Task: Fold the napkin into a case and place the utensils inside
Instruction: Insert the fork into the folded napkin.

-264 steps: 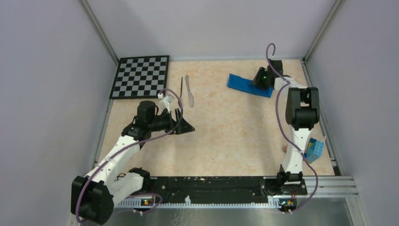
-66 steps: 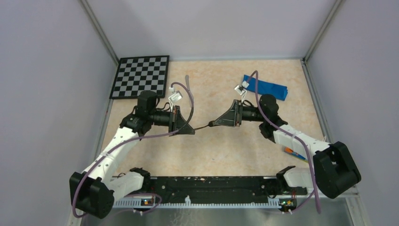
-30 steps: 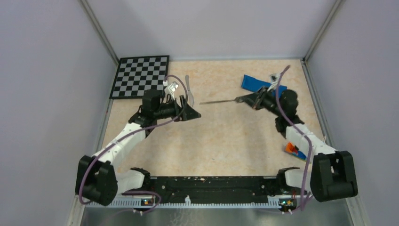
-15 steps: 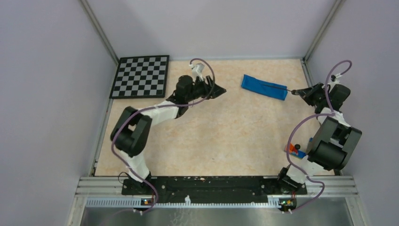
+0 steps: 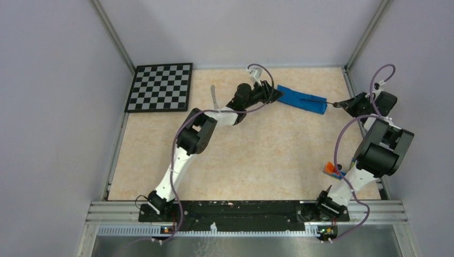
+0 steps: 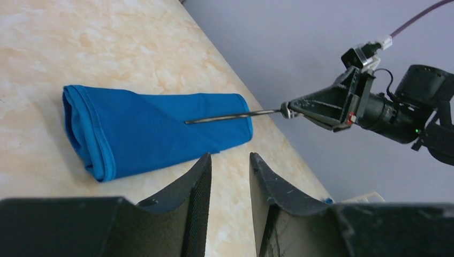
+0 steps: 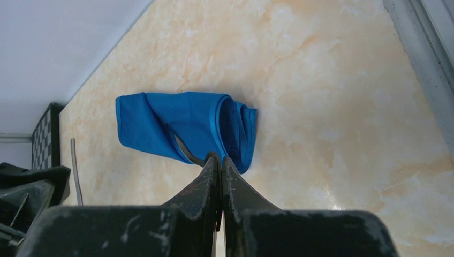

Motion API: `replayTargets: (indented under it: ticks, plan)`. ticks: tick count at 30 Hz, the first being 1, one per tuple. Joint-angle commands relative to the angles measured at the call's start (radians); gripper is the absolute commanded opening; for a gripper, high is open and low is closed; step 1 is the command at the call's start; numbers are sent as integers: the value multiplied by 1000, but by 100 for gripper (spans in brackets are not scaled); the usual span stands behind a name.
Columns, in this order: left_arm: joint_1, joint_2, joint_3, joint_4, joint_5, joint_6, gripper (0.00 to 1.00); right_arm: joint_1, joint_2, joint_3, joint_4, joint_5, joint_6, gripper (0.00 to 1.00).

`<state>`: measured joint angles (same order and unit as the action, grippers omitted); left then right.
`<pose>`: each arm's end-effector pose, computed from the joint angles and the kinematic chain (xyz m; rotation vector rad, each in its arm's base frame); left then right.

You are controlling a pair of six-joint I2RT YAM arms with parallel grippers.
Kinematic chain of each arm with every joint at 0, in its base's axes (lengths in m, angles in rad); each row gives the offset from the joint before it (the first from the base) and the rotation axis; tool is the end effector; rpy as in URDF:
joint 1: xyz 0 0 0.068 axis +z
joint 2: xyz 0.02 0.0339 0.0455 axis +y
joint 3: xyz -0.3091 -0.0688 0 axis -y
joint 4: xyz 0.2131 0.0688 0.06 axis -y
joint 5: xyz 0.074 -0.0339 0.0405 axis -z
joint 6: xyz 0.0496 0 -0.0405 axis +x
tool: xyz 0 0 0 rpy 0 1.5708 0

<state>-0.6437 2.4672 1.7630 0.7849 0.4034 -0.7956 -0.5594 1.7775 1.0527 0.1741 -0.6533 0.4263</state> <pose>0.4538 -0.3648 0.2239 0.2382 1.6638 -1.4249 0.3375 -0.1758 0.2603 0.6174 1.9574 0.6067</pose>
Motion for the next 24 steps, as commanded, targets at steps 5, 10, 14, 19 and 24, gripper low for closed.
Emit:
replayTargets:
  ticks: [5,10,14,19,24]
  plan:
    - [2,203,234,118,-157,-66,31,-7,68,55,102,-53,3,0]
    - [-3,263,268,79,-252,-124,29,-5,102,59,143,-85,31,0]
    - [-7,288,294,11,-306,-152,29,6,126,59,177,-110,59,0]
    - [-11,330,380,-124,-338,-153,26,17,160,60,233,-140,111,0]
    - [-16,372,460,-232,-365,-144,21,39,196,68,278,-154,147,0]
